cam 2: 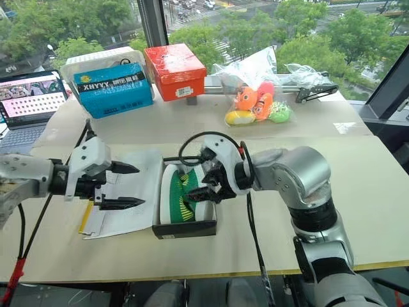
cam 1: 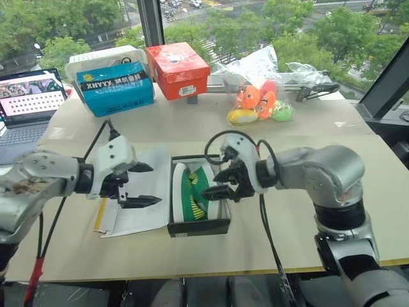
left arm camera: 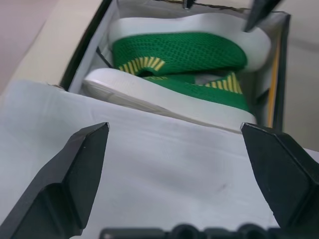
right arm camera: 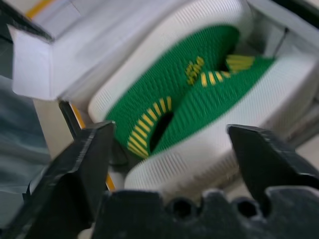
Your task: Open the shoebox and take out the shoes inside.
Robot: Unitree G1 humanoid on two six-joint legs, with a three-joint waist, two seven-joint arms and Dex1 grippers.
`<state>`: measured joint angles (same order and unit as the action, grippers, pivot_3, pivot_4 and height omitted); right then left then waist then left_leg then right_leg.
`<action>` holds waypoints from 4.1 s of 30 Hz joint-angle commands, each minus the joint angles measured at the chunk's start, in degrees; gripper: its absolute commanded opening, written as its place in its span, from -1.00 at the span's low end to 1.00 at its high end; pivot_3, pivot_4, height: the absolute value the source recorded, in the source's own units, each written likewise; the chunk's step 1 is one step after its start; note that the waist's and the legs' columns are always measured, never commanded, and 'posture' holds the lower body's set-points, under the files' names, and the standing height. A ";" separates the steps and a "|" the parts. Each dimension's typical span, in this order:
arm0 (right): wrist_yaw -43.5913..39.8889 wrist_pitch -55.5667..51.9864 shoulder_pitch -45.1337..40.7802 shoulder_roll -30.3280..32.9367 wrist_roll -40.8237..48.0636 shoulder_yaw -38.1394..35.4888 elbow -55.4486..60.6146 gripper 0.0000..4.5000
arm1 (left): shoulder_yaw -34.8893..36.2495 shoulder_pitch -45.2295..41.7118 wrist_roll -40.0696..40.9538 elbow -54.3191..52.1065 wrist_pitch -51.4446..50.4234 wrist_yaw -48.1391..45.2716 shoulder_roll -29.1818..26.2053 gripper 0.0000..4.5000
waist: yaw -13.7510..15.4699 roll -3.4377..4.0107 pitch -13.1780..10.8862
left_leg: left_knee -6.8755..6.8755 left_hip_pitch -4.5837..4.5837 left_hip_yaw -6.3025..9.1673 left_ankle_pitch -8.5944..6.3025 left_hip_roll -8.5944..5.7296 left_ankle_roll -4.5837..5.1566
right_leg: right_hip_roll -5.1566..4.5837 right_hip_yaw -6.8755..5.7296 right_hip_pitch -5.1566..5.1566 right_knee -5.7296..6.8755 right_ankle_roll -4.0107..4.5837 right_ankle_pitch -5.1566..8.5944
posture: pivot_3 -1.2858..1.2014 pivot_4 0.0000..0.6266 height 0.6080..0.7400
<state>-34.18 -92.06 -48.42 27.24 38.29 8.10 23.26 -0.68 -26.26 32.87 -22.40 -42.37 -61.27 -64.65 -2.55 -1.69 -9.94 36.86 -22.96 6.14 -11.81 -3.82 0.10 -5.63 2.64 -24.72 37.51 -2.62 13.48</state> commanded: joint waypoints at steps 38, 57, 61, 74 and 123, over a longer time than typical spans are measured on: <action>14.87 8.44 4.40 -1.99 -5.53 11.53 -7.01 0.10 | 5.76 -0.05 -1.33 -4.50 -4.35 2.19 1.13 1.00 | -0.22 -0.25 0.21 | 0.01 1.36 -0.15 0.00 0.64 0.01 | 0.51 -0.09 1.55 -0.56 -0.22 0.02 | 0.03 -0.52 1.00; 18.01 0.97 -2.94 -19.05 -5.56 -15.08 -15.34 -0.79 | 3.74 -3.79 -2.14 -2.03 -2.79 2.06 3.20 1.00 | -0.55 -0.23 0.19 | -0.05 0.84 -0.20 0.01 0.82 -0.01 | 0.67 -0.09 0.86 -0.48 0.01 -0.19 | 0.03 -0.52 1.00; 18.64 -0.43 -4.73 -24.15 -2.03 -24.13 -17.88 -0.79 | 3.38 -4.49 -2.73 -1.27 -2.21 1.68 3.07 1.00 | -0.42 -0.17 0.15 | -0.09 0.40 -0.19 0.03 0.76 -0.05 | 0.68 -0.09 0.29 -0.40 0.40 -0.56 | 0.03 -0.52 1.00; 22.41 -0.44 -3.47 -21.77 14.60 -26.50 -18.17 -0.79 | 2.14 -6.78 -4.11 0.67 -0.76 0.39 3.20 1.00 | -0.33 -0.14 0.12 | -0.12 -0.37 -0.25 0.03 0.64 -0.05 | 0.53 -0.11 -0.44 -0.41 0.35 -0.56 | 0.03 -0.52 1.00; 9.80 27.79 8.69 11.95 -6.44 -26.93 -46.82 -0.79 | 2.76 -15.15 2.86 3.98 -2.90 -2.79 8.42 1.00 | -0.94 -0.14 0.10 | 0.09 -0.17 -1.22 0.01 0.63 0.02 | 0.46 0.15 -0.12 -0.42 0.15 -0.60 | 0.03 -0.52 1.00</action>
<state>-24.82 -69.86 -40.18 35.88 36.83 -20.62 -22.88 0.30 -40.38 35.54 -17.91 -45.48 -63.81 -55.22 -3.49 -1.83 -9.84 36.96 -23.08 4.92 -11.80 -3.19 0.11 -5.16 2.78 -24.77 37.09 -2.47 12.89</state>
